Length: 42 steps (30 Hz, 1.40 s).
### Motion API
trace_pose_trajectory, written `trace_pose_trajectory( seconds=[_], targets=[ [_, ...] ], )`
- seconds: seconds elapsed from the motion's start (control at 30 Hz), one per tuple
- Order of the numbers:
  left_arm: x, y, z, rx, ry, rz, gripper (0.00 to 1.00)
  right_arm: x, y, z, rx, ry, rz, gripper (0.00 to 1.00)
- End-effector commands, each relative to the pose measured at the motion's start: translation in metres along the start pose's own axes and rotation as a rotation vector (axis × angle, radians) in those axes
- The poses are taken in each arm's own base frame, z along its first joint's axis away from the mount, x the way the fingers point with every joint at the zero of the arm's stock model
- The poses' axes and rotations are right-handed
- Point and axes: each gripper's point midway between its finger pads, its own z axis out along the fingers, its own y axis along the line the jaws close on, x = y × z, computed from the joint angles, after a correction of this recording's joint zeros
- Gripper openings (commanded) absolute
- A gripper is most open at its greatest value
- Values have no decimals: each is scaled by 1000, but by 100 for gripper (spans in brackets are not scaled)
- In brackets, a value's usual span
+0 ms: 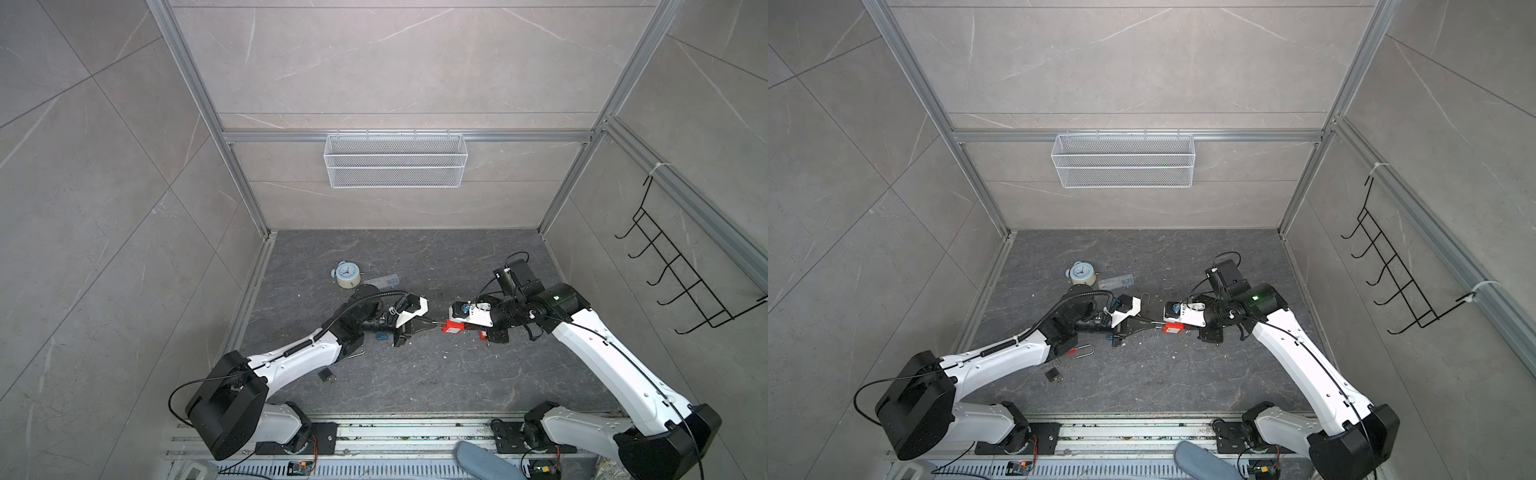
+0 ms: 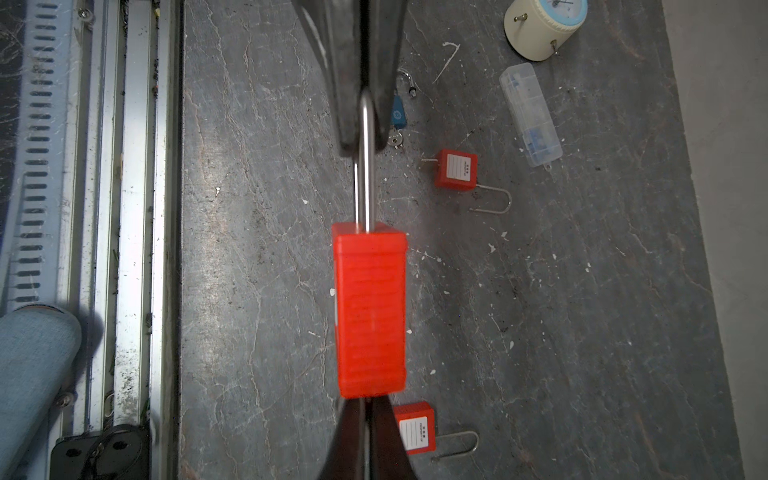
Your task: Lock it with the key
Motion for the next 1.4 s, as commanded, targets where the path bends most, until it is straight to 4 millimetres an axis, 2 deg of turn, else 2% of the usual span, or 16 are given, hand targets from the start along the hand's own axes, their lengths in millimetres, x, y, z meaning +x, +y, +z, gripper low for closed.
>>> trace_pose_trajectory(
  seconds=[0.0,0.37,0.9,1.23,1.37],
  targets=[
    [-37,-6,-9,13,-63,113,0,5,5,1,-14,18,9,2],
    [-33,-12,-19,5,-24,123,0,17,11,5,-2,47,5,1],
    [-23,-10,-30,-22,21,116,0,32,14,12,14,95,14,0],
    [-23,-1,-36,-34,55,115,0,42,9,19,31,111,53,0],
    [-23,4,-40,-39,69,119,0,38,7,19,50,69,62,0]
  ],
)
